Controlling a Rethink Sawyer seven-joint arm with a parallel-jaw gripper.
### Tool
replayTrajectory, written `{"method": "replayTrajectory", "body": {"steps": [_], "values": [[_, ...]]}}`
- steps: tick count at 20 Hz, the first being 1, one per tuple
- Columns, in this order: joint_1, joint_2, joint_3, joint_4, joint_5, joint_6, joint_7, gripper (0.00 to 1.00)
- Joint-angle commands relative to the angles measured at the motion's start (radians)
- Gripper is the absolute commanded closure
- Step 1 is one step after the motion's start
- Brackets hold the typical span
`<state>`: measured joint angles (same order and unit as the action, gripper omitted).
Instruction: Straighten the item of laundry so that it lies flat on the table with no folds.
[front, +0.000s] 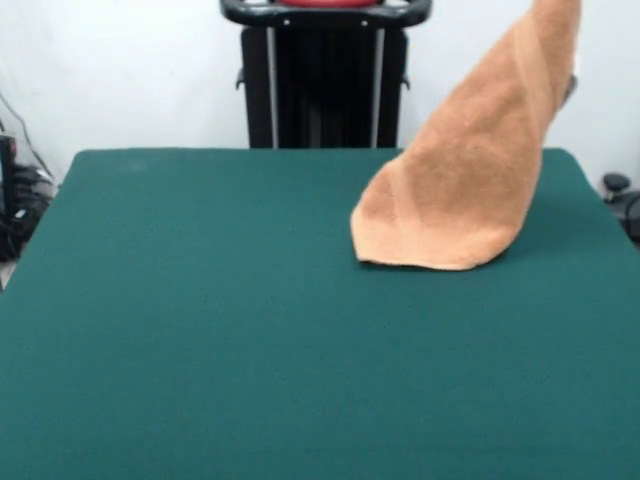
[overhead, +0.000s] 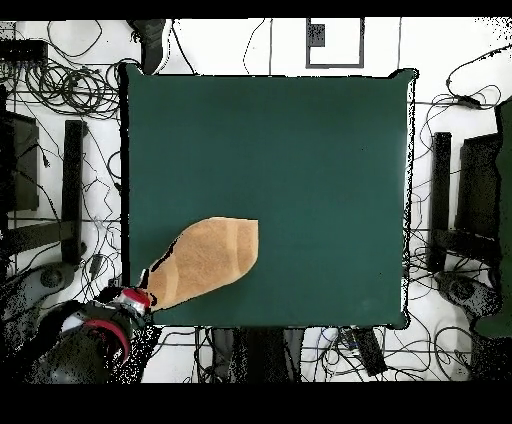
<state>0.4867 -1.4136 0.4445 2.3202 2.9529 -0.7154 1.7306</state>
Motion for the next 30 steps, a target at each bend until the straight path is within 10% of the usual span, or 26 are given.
{"method": "replayTrajectory", "body": {"steps": [1, 14, 21, 23, 25, 26, 30], "values": [[-0.065, 0.032, 0.243, -0.058, 0.079, 0.073, -0.179, 1.0], [-0.123, 0.03, 0.438, -0.198, 0.085, 0.014, 0.061, 1.0], [-0.371, 0.052, 0.786, -0.236, 0.086, -0.048, 0.127, 1.0], [-0.639, 0.058, 1.168, -0.167, 0.069, -0.02, 0.239, 1.0], [-1.241, 0.187, 2.093, -0.075, 0.035, -0.131, 0.568, 1.0], [-1.392, 0.362, 2.426, 0.03, 0.035, -0.214, 0.742, 1.0], [-1.386, 0.55, 2.512, 0.115, 0.03, -0.27, 0.811, 1.0]]}}
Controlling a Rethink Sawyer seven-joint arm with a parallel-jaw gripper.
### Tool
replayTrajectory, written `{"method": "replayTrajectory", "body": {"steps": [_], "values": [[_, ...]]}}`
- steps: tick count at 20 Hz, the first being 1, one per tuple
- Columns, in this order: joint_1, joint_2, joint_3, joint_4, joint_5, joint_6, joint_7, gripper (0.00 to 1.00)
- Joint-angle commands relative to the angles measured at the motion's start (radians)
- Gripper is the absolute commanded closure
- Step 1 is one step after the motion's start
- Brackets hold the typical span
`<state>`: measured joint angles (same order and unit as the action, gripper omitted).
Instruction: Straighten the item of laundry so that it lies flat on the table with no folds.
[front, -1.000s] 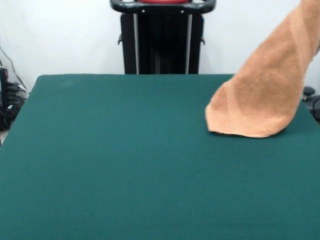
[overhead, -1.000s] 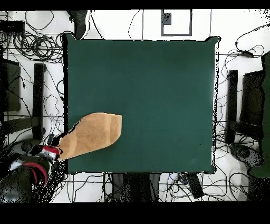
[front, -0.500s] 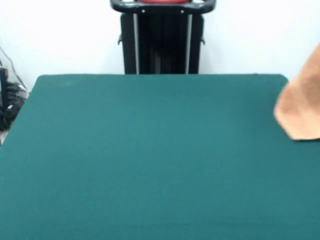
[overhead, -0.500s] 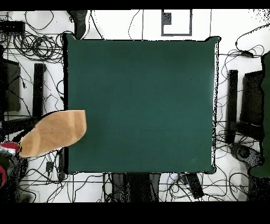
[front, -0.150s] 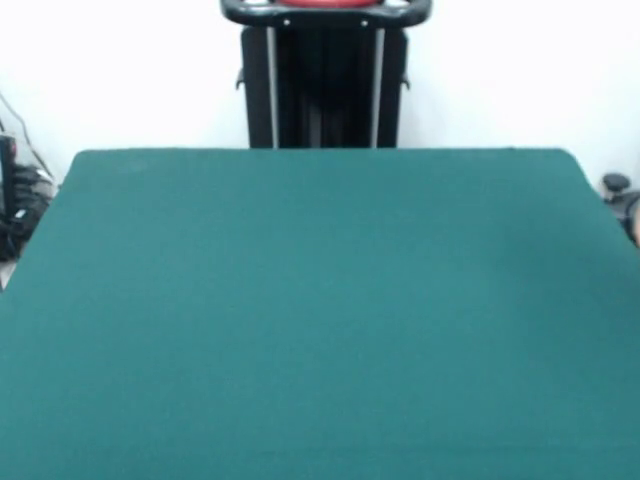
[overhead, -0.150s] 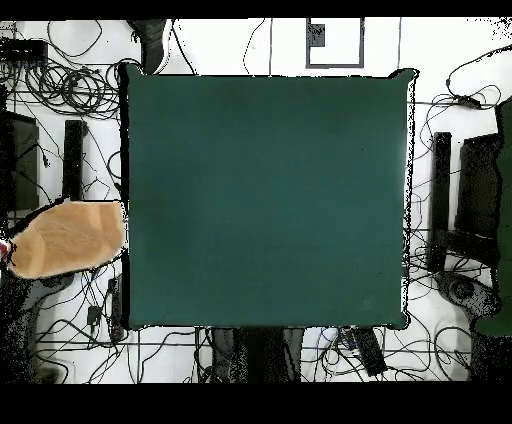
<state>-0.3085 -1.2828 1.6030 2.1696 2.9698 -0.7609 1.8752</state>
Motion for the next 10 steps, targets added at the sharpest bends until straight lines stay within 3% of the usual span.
{"method": "replayTrajectory", "body": {"steps": [1, 3, 9, 10], "values": [[-0.588, 0.46, 1.366, 0.283, 0.013, -0.235, 0.675, 1.0], [-0.601, 0.475, 1.374, 0.3, 0.012, -0.217, 0.66, 1.0], [-0.579, 0.581, 1.376, 0.34, 0.014, -0.333, 0.628, 1.0], [-0.579, 0.627, 1.377, 0.365, 0.015, -0.32, 0.618, 1.0]]}}
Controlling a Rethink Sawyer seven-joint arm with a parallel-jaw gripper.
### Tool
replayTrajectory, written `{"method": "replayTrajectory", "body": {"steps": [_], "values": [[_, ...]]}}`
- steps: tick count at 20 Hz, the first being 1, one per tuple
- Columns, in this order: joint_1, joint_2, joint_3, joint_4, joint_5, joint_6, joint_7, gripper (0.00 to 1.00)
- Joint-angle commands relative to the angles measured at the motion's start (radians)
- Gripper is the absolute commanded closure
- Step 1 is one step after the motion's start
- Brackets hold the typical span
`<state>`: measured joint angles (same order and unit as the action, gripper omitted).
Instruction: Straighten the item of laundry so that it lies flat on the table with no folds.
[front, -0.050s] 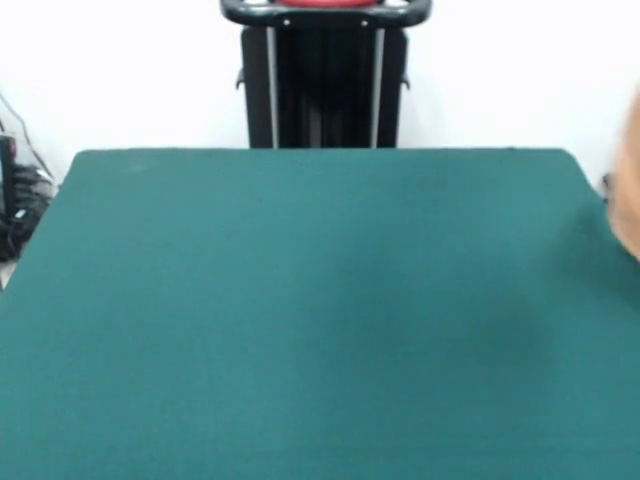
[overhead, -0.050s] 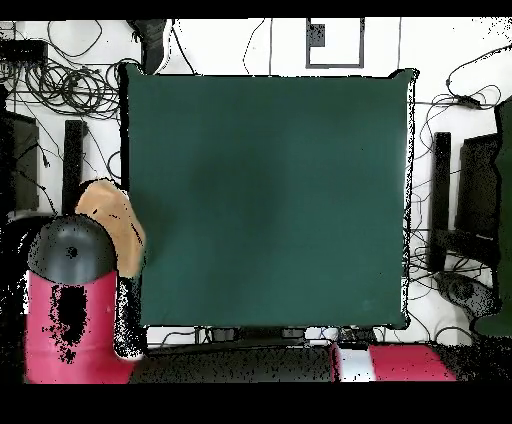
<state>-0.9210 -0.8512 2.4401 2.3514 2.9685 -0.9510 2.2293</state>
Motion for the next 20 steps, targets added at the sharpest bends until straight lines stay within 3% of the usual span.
{"method": "replayTrajectory", "body": {"steps": [1, 3, 4, 7, 10, 13, 20], "values": [[0.033, 0.241, 0.54, 0.208, 0.017, -0.118, 0.254, 1.0], [0.012, 0.357, 0.553, 0.276, 0.018, -0.058, 0.225, 1.0], [0.005, 0.447, 0.55, 0.303, 0.021, -0.092, 0.173, 1.0], [-0.022, 0.569, 0.537, 0.347, 0.025, -0.147, 0.061, 1.0], [-0.056, 0.602, 0.52, 0.388, 0.026, -0.14, -0.031, 1.0], [-0.075, 0.557, 0.527, 0.43, 0.023, -0.071, -0.05, 1.0], [-0.062, 0.491, 0.557, 0.445, 0.019, -0.026, 0.01, 1.0]]}}
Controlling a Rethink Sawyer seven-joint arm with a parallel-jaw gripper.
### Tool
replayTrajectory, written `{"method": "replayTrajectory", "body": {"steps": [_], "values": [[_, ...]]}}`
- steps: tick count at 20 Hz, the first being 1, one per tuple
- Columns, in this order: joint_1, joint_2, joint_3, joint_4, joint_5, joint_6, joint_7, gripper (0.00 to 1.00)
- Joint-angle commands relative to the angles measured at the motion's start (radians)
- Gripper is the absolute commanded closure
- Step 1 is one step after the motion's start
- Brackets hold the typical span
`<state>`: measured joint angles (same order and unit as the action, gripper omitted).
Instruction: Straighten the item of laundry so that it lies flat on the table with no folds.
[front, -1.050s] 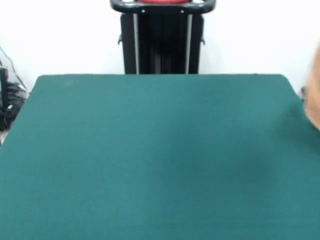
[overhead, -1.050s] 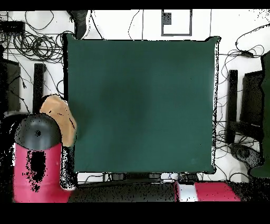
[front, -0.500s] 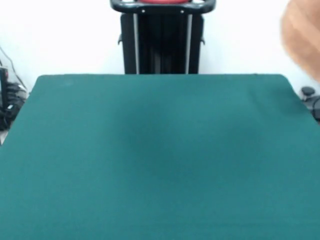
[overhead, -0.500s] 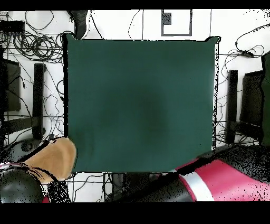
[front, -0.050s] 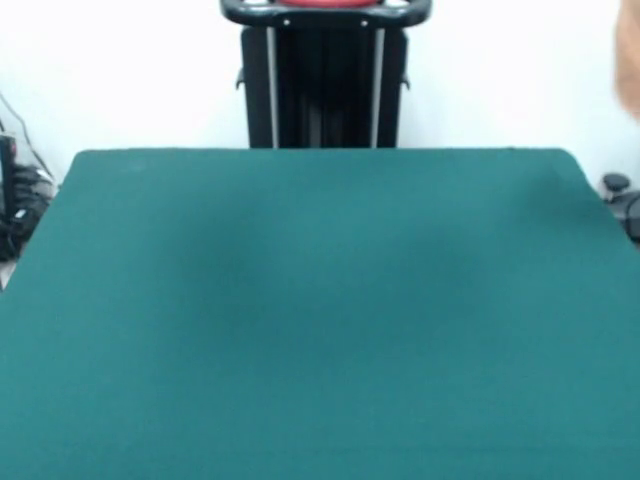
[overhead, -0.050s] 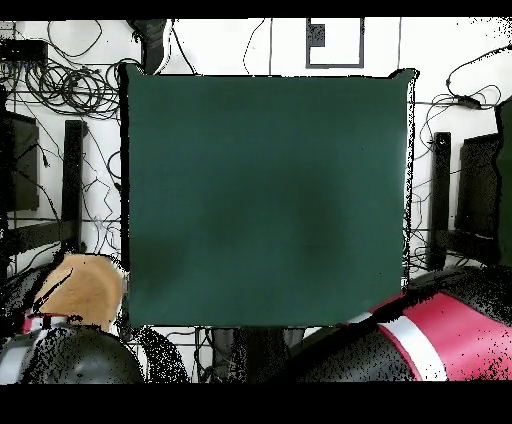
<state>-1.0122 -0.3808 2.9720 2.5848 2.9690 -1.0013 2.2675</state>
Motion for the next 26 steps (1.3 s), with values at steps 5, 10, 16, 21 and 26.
{"method": "replayTrajectory", "body": {"steps": [5, 10, 16, 21, 26], "values": [[0.021, 0.065, 0.012, 0.221, 0.018, 0.057, -0.045, 1.0], [0.004, 0.176, -0.012, 0.223, 0.02, 0.041, -0.089, 1.0], [0.004, 0.243, -0.052, 0.219, 0.02, -0.013, -0.152, 1.0], [0.003, 0.308, -0.063, 0.218, 0.02, -0.024, -0.156, 1.0], [-0.006, 0.409, -0.065, 0.216, 0.021, -0.01, -0.137, 1.0]]}}
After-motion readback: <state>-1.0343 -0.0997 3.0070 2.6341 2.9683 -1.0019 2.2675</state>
